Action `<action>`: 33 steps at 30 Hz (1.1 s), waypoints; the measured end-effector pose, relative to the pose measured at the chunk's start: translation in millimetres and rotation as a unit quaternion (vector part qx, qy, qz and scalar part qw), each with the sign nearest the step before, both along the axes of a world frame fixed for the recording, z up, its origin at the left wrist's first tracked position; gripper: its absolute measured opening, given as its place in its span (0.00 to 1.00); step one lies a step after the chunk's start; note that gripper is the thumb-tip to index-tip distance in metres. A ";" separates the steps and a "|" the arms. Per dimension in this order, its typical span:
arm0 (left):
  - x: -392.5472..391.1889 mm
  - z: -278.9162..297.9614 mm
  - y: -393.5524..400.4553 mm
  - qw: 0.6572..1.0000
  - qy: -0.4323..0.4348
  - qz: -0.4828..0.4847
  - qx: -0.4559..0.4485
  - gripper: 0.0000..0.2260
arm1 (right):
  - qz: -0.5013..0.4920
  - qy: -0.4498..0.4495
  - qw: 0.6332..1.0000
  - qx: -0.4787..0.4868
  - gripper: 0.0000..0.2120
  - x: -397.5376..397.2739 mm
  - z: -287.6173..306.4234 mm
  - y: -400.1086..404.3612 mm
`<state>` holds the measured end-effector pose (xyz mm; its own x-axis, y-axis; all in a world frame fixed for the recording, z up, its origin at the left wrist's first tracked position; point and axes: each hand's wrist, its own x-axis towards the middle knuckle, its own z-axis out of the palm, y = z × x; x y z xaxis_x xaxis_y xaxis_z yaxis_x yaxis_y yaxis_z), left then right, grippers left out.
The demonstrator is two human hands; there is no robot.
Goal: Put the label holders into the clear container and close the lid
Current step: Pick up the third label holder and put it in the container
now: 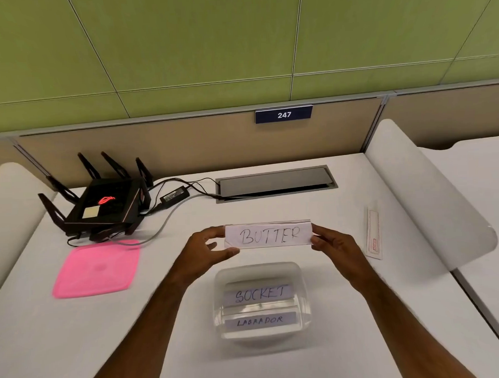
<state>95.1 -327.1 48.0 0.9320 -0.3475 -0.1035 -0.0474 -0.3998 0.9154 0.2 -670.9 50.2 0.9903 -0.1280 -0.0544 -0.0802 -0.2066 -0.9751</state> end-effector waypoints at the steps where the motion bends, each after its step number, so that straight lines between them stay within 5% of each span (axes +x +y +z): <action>1: -3.5 0.1 1.8 1.000 -0.002 0.004 -0.004 0.27 | 0.008 0.002 1.000 0.005 0.17 -1.8 1.3 1.7; 33: -56.6 -7.4 29.3 0.997 -0.009 0.066 0.047 0.31 | 0.050 0.014 0.998 -0.024 0.23 -26.8 -11.6 21.0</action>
<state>38.5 -297.8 40.6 0.9709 -0.2110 -0.1132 -0.0043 -0.4879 0.8729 -26.6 -649.9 38.6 0.9964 -0.0325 -0.0785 -0.0843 -0.2606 -0.9618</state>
